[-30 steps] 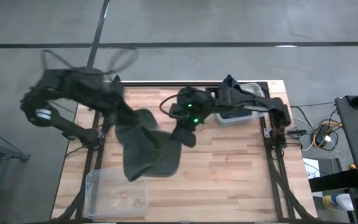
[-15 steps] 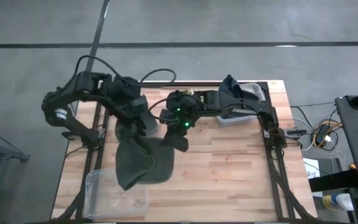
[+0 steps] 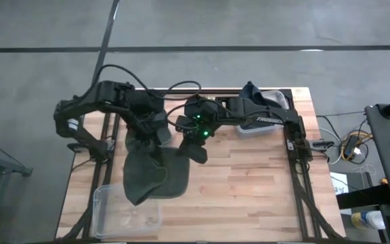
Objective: Pick & Place hat
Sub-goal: Put the bottom black cap into the bottom transparent bin, then put the black cap into the bottom transparent bin
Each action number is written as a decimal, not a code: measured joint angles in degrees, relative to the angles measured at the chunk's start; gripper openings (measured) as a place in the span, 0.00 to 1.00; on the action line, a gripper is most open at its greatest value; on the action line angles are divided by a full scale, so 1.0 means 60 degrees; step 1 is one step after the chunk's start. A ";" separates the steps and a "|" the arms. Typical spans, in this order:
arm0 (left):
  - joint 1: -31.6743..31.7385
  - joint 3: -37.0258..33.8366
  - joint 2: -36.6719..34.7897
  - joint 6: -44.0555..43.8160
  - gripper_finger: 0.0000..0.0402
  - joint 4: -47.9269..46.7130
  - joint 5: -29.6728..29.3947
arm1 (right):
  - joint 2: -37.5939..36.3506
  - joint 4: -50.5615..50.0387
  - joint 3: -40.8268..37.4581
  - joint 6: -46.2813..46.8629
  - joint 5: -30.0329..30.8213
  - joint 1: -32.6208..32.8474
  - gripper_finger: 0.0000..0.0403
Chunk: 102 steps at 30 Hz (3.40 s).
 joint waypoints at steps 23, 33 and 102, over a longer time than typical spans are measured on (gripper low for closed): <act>0.0036 -0.0015 -0.0447 -0.0829 0.01 -0.0206 0.1509 | -0.0015 -0.0001 0.0004 -0.0129 -0.0051 0.0006 0.20; -0.0259 -0.0846 -0.1150 -0.2240 0.01 -0.0156 0.2002 | -0.0112 -0.1441 0.0000 -0.0738 0.0017 -0.0191 0.53; -0.1694 -0.8116 -0.2365 -0.4947 0.42 0.2701 0.3500 | -0.0794 -0.2296 0.0000 -0.2476 0.0277 -0.1301 0.57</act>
